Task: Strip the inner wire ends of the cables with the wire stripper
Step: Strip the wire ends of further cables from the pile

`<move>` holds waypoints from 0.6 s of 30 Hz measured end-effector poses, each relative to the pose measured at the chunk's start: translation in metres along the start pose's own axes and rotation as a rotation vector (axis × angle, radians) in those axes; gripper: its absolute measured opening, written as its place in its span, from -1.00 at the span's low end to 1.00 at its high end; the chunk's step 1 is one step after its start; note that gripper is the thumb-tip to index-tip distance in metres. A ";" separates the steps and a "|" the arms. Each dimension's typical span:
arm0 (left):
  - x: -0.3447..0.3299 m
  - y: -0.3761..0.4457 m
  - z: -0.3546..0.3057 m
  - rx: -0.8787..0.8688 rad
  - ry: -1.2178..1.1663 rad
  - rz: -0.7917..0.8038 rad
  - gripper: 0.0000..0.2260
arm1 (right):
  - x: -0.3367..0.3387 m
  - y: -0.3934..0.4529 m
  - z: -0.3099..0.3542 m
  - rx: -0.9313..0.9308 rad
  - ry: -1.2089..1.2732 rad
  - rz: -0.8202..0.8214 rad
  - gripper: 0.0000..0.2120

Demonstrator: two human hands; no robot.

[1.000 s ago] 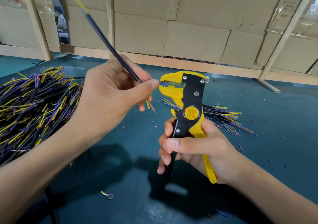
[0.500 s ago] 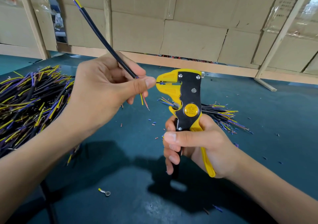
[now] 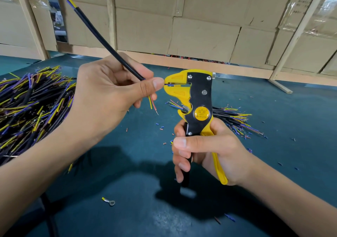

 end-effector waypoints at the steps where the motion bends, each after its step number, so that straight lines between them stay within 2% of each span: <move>1: 0.000 0.000 0.000 0.004 0.004 -0.002 -0.85 | 0.000 0.000 0.000 0.000 0.001 0.001 -0.77; 10: 0.001 0.000 -0.002 0.024 0.031 -0.001 -0.84 | -0.001 -0.001 0.002 -0.023 0.001 -0.016 -0.70; 15: 0.002 0.001 0.001 0.030 0.035 0.021 -0.85 | 0.010 -0.003 0.006 -0.080 -0.051 -0.187 -0.60; 18: -0.001 0.001 0.002 0.029 0.005 0.062 -0.86 | 0.015 -0.003 0.008 -0.111 -0.066 -0.199 -0.60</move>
Point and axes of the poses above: each hand's wrist, its own y-axis towards the middle knuckle, its own x-axis out of the back of the hand, z = x × y, the point moved 7 cm from there along y, towards the middle knuckle, and after that the axes turned 10 degrees about -x, right-handed, at the moved point
